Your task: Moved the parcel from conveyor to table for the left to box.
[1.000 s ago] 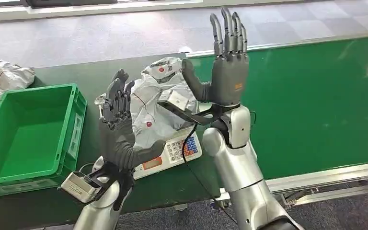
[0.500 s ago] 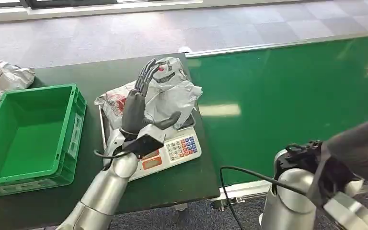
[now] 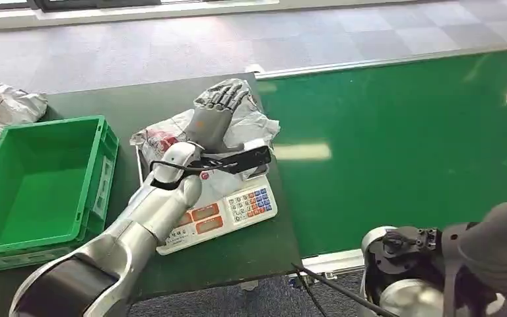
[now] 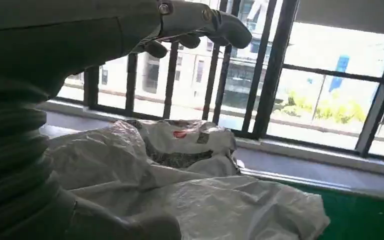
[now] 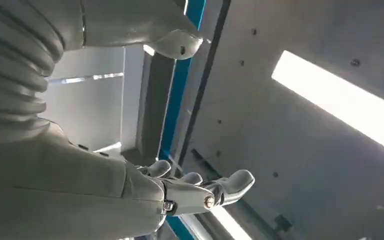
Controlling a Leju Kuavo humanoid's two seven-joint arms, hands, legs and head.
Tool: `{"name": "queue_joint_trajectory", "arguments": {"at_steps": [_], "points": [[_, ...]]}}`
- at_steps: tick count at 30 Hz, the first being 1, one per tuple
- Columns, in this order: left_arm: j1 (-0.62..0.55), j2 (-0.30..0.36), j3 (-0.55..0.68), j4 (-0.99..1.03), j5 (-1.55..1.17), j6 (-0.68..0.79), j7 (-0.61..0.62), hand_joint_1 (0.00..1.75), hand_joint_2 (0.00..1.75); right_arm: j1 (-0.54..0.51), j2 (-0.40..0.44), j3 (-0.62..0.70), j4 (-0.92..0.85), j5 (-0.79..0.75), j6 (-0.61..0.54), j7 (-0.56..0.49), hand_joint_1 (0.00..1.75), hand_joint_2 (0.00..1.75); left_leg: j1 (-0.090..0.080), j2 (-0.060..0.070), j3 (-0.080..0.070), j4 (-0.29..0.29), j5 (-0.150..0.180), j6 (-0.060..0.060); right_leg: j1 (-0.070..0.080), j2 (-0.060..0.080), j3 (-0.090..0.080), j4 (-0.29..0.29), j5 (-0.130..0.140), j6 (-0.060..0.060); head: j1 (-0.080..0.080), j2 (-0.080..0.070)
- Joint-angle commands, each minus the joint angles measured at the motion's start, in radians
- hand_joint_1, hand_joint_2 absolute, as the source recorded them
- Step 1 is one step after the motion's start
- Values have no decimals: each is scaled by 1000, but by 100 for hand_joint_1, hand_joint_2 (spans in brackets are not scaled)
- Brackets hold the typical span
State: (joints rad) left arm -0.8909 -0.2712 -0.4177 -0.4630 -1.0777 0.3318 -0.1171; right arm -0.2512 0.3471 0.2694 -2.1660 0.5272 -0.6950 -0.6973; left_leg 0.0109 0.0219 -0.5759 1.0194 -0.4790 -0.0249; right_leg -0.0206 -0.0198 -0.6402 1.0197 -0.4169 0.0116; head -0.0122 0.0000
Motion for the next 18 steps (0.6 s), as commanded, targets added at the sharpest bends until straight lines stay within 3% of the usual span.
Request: {"name": "queue_joint_trajectory", "arguments": {"at_steps": [1, 6, 9, 12, 18], "points": [[-97, 38, -76, 196, -81, -104, 61, 0, 175, 56, 2, 100, 140, -53, -3, -1, 0, 175, 1, 1, 4, -3, 0, 1, 1, 4, 4, -4, 1, -2, 0, 0], [-123, 50, -105, 227, -159, -233, 111, 0, 175, 55, 2, 111, 171, -45, -3, -1, 0, 175, 1, -1, 3, -2, 0, 0, 1, 2, 2, -2, 0, -1, 0, 0], [-138, 64, -110, 250, -173, -418, 126, 0, 175, 49, 2, 117, 193, -50, -3, -1, 0, 175, 2, 0, 3, -3, 0, 1, 2, 3, 3, -3, 1, -2, 0, 0], [-125, 81, -98, 251, -167, -511, 115, 0, 175, 42, 2, 120, 213, -60, -3, -1, 0, 175, 1, 1, 3, -2, 0, 0, 1, 3, 3, -2, 0, -1, 0, 0], [-108, 88, -72, 244, -152, -504, 90, 0, 175, 39, 2, 100, 221, -55, -3, -1, 0, 175, 1, 0, 4, -3, 0, 1, 1, 3, 4, -3, 1, -2, 0, 0]]}}
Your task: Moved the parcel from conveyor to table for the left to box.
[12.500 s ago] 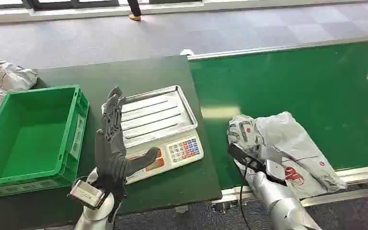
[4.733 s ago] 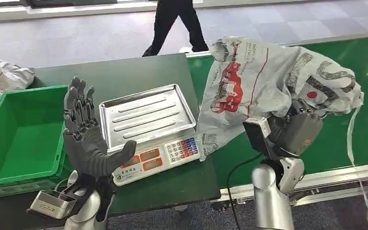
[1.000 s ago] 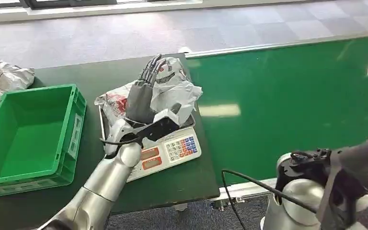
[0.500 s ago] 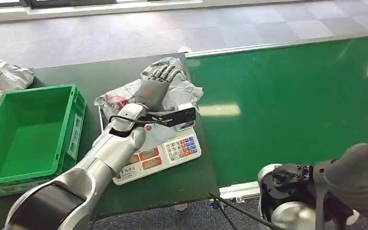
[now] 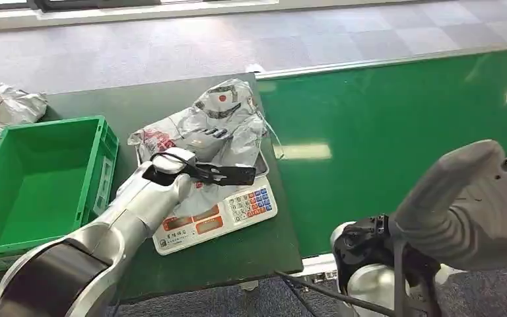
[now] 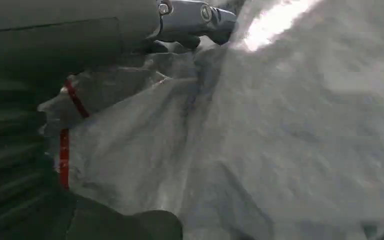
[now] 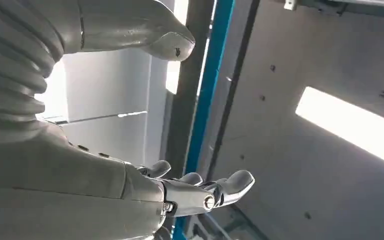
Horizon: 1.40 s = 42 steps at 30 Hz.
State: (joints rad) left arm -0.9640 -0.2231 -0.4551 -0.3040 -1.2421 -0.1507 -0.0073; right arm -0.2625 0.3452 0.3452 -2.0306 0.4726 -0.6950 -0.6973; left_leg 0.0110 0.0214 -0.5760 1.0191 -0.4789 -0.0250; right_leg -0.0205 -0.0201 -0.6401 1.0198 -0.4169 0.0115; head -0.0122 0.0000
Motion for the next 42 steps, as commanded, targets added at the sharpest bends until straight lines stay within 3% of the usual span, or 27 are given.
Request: {"name": "queue_joint_trajectory", "arguments": {"at_steps": [1, 3, 4, 5, 6, 16, 21, 23, 27, 28, 30, 34, 39, 40, 42], "points": [[-34, 40, -34, 85, 13, -22, -20, 0, 175, 51, 4, 24, 86, -1, -3, -1, 0, 175, 1, 0, 3, -2, 0, 1, 1, 2, 3, -3, 1, -2, 0, 0], [-38, 33, -32, 85, 12, -25, -19, 0, 175, 53, 4, 20, 82, 2, -3, -1, 0, 175, 1, 0, 4, -3, 0, 1, 1, 3, 3, -3, 1, -1, 0, 0], [-39, 31, -31, 85, 10, -27, -21, 26, 175, 53, 4, 14, 77, 4, -3, -1, 0, 175, 1, 0, 2, -1, 0, 0, 1, 2, 2, -1, 0, -1, 0, 0], [-40, 28, -30, 85, 10, -28, -22, 152, 175, 53, 4, 12, 76, 5, -3, -1, 0, 175, 1, 0, 3, -2, 0, 1, 1, 2, 3, -3, 1, -1, 0, 0], [-40, 24, -35, 85, 2, -27, -27, 175, 175, 53, 4, 5, 71, 7, -3, -1, 0, 175, 1, -1, 4, -3, 0, 1, 1, 3, 4, -4, 1, -2, 0, 0], [-47, 9, -10, 75, 8, 23, -44, 175, 175, 58, 4, -20, 49, 24, -3, -1, 0, 175, 1, -2, 3, -2, 0, 1, 1, 0, 4, -3, 0, -2, 0, 0], [-76, 13, 40, 53, 34, 169, -37, 175, 175, 62, 4, -33, 38, 30, -3, -1, 0, 175, 1, -2, 1, -1, 0, 1, 2, 0, 2, -2, 0, -1, 0, 0], [-91, 22, 109, 22, 72, 369, -12, 175, 175, 70, 4, -59, 25, 43, -3, -1, 0, 175, 1, -2, 0, 0, 0, 0, 1, 0, 1, -1, 0, -1, 0, 0], [-117, 37, 124, 17, 81, 373, -10, 175, 175, 75, 4, -58, 23, 45, -3, -1, 0, 175, 2, -2, 0, 0, 0, 1, 2, 1, 0, -1, 0, -2, 0, 0], [-120, 63, 153, 1, 62, 559, 71, 175, 175, 79, 4, -82, 12, 55, -3, -1, 0, 175, 2, -2, 0, 0, 0, 1, 2, 1, 1, -1, 0, -2, 0, 0], [-139, 148, 182, -12, 28, 686, 186, 175, 175, 91, 4, -110, -5, 50, -3, -1, 0, 175, 2, 1, 1, 0, 0, 0, 2, 3, 1, -1, 1, -1, 0, 0], [-124, 309, 280, -44, 20, 812, 223, 175, 175, 105, 4, -133, -5, 46, -3, -1, 0, 175, 3, 8, 4, -2, -1, -1, 2, 11, 0, -2, 2, -3, 0, 0], [-92, 374, 320, -55, 0, 849, 230, 175, 175, 113, 4, -140, 2, 40, -3, -1, 0, 175, 3, 14, 9, -7, 0, -2, 3, 16, 1, -2, 3, -5, 0, 0], [-80, 394, 325, -57, -44, 849, 274, 175, 175, 121, 4, -141, 2, 38, -3, -1, 0, 175, 3, 8, 5, -4, 1, -2, 3, 9, 0, 0, 1, -4, -1, 0], [-74, 413, 328, -45, -61, 847, 288, 175, 175, 128, 4, -140, -2, 39, -3, -1, 0, 175, 5, 6, 8, -6, 2, -3, 5, 8, 3, -3, 1, -5, 0, 0]]}}
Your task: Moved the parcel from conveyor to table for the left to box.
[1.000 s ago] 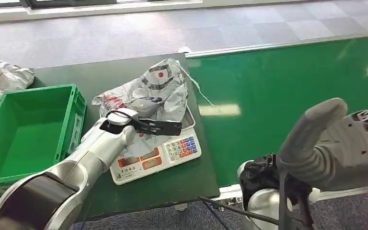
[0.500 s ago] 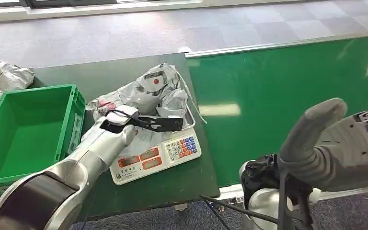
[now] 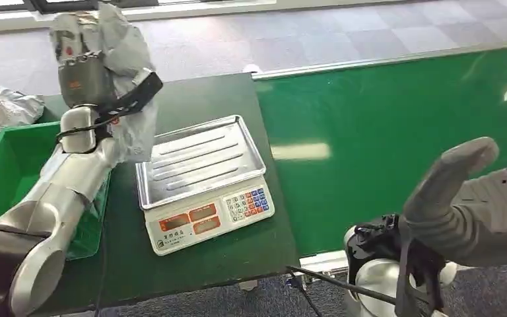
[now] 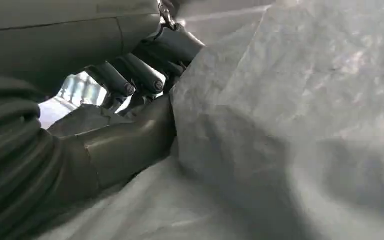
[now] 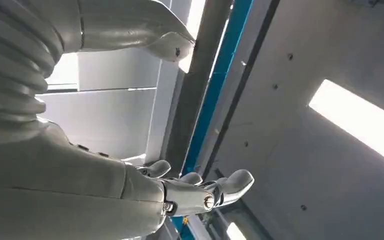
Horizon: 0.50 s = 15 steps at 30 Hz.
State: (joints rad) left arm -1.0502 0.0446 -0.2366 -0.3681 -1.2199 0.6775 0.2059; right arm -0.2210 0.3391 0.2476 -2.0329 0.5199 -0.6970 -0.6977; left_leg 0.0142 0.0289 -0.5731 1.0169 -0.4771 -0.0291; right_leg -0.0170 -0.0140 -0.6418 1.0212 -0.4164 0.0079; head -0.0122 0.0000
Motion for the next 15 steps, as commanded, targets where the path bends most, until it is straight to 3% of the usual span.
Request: {"name": "queue_joint_trajectory", "arguments": {"at_steps": [1, 3, 5, 6, 11, 15], "points": [[11, 183, 94, 67, -155, -60, 155, 175, 175, 102, 10, -42, -7, -9, -1, 0, 0, 175, 1, -2, 2, -2, 0, 1, 1, 0, 3, -2, 0, -1, 0, 0], [15, 218, 101, 119, -173, -191, 207, 175, 175, 114, 10, -42, -18, -8, -1, 0, 0, 175, 1, -1, 2, -1, 0, 0, 1, 1, 3, -1, 0, -1, 0, 0], [33, 245, 197, 144, -81, -317, 215, 175, 175, 129, 10, -52, -34, -2, -1, 0, 0, 175, 1, 1, 4, -4, 0, 1, 0, 5, 4, -3, 1, -2, 0, 0], [53, 269, 224, 147, -59, -334, 218, 175, 175, 141, 10, -58, -46, -3, -1, 0, 0, 175, 1, 1, 5, -5, 0, 1, 0, 6, 5, -4, 1, -2, 0, 0], [53, 269, 224, 147, -59, -334, 218, 175, 175, 141, 10, -58, -46, -3, -1, 0, 0, 175, 1, 1, 4, -3, -1, -1, 1, 4, 2, -2, 0, -2, -1, 0], [108, 299, 297, 135, -21, -318, 254, 175, 175, 172, 10, -81, -70, -8, -1, 0, 0, 175, 2, -7, 4, -4, 0, -1, 2, -3, 4, -3, -2, -3, 0, 0]]}}
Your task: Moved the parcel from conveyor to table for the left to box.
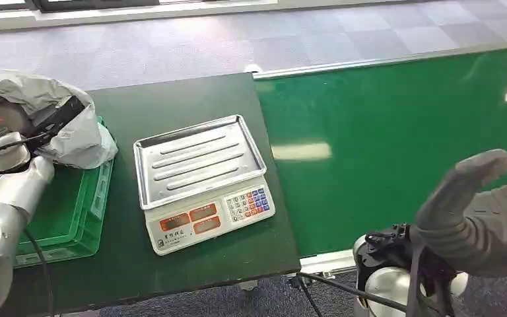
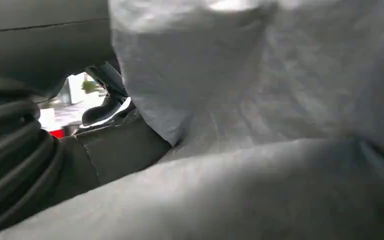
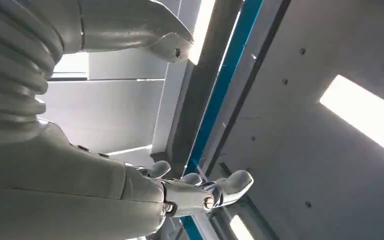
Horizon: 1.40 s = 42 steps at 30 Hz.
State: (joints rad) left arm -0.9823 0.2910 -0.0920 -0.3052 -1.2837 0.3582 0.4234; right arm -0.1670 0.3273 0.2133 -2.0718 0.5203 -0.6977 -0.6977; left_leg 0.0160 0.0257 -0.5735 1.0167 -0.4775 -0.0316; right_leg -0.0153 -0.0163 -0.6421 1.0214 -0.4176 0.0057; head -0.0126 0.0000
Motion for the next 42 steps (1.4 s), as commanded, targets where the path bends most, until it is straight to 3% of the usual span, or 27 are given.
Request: {"name": "queue_joint_trajectory", "arguments": {"at_steps": [1, 4, 5, 6, 7, 15, 16, 17, 18, 19, 20, 21, 22, 23, 25, 27, 28, 30, 33, 35, 42], "points": [[48, 56, 159, 70, 44, 12, 40, 175, 175, 122, 22, -43, -30, -6, 0, 0, 0, 175, 1, -2, 3, -2, 0, 1, 1, 0, 4, -3, -1, -1, 0, 0], [94, 74, 193, 61, 55, 105, 49, 175, 175, 136, 22, -25, -21, 4, 0, 0, 0, 175, 0, 3, 7, -5, -1, 1, 0, 6, 6, -4, 0, -2, 0, 0], [123, 88, 228, 52, 59, 206, 61, 175, 175, 138, 22, -17, -7, 0, 0, 0, 0, 175, 0, 4, 5, -3, -2, 0, -1, 5, 4, -2, -1, -1, 0, 0], [130, 90, 241, 48, 63, 240, 69, 79, 175, 127, 22, -5, -6, 8, 0, 0, 0, 175, 0, 2, 6, -5, -1, 1, 0, 4, 6, -4, -1, -2, 0, 0], [146, 102, 275, 44, 78, 304, 68, 0, 175, 118, 22, -6, 13, 3, 0, 0, 0, 175, 0, 4, 4, -3, -2, 0, 0, 6, 3, -2, -1, -2, 0, 0], [169, 106, 328, 1, 112, 340, 55, 0, 175, 116, 22, -10, 23, 2, 0, 0, 0, 175, 2, -1, 3, -2, -1, 1, 1, 1, 3, -3, -1, -2, 0, 0], [201, 96, 370, -89, 109, 340, 54, 0, 0, 116, 22, -8, 27, 2, 0, 0, 0, 175, 1, -2, 3, -3, -1, 1, 1, 1, 3, -3, -1, -2, 0, 0], [282, -35, 771, -416, -9, 340, -163, 0, 0, 113, 22, -10, 42, -4, 0, 0, 0, 175, 1, 0, 1, -1, -1, 0, 1, 1, 2, -1, -1, -2, 0, 0], [259, -133, 989, -567, 2, 340, -360, 0, 0, 108, 22, -10, 52, -8, 0, 0, 0, 175, 2, -2, 3, -3, -1, 1, 2, 1, 4, -3, -1, -2, 0, 0], [162, -229, 1366, -632, 32, 340, -737, 0, 0, 102, 22, -11, 65, -11, 0, 0, 0, 175, 2, -6, 0, -1, 0, 1, 1, -4, 2, -2, -1, -2, 0, 0], [63, -237, 1614, -593, 173, 340, -1122, 0, 0, 90, 22, -16, 80, -18, 0, 0, 0, 175, 3, -14, -3, 0, 1, 1, 3, -11, 3, -2, -2, -1, 0, 0], [80, -250, 1530, -627, 326, 340, -1122, 0, 0, 80, 22, -23, 92, -21, 0, 0, 0, 175, 5, -14, -7, 5, 0, 1, 5, -11, -1, 0, -2, -2, 0, 0], [102, -256, 1460, -639, 457, 340, -1122, 0, 0, 77, 22, -28, 93, -23, 0, 0, 0, 175, 5, -4, -6, 6, -1, 0, 6, -2, -5, -1, 0, -2, 0, 0], [147, -295, 1321, -739, 663, 340, -1122, 0, 0, 74, 22, -41, 101, -26, 0, 0, 0, 175, 4, -7, -6, 4, 1, 2, 5, -4, -3, -2, 0, -1, 1, 0], [175, -334, 1201, -822, 811, 340, -1122, 0, 0, 73, 22, -54, 105, -23, 0, 0, 0, 175, 5, -3, -7, 2, 2, 4, 5, 0, -1, -4, 3, -1, 6, 0], [175, -341, 1193, -840, 821, 340, -1122, 0, 0, 73, 22, -53, 107, -22, 0, 0, 0, 175, 4, 17, -10, 2, -7, -1, 1, 18, -5, -1, 5, -5, 6, 0], [175, -341, 1193, -840, 821, 340, -1122, 0, 0, 73, 22, -53, 107, -22, 0, 0, 0, 175, 0, 26, 1, 0, -10, -1, -3, 25, -3, -2, 4, -4, 2, 0], [175, -341, 1193, -840, 821, 340, -1122, 0, 0, 73, 22, -53, 107, -22, 0, 0, 0, 175, 0, 21, 10, 1, -10, 0, 0, 21, 1, -2, 1, -4, -1, 0], [175, -341, 1193, -840, 821, 340, -1122, 0, 0, 73, 22, -53, 107, -22, 0, 0, 0, 175, 4, 8, 6, 1, -7, 0, 4, 11, 2, -2, -1, -4, 0, 0], [221, -357, 1054, -909, 984, 340, -1122, 0, 0, 79, 22, -64, 110, -15, 0, 0, 0, 175, 3, 4, 6, -1, -5, 1, 3, 6, 5, -4, -1, -4, 0, 0], [372, -419, 767, -1210, 1265, 340, -1122, 0, 0, 76, 22, -75, 212, 16, 0, 0, 0, 175, 4, 2, 6, -1, -5, 1, 3, 4, 6, -4, -1, -3, -1, 0]]}}
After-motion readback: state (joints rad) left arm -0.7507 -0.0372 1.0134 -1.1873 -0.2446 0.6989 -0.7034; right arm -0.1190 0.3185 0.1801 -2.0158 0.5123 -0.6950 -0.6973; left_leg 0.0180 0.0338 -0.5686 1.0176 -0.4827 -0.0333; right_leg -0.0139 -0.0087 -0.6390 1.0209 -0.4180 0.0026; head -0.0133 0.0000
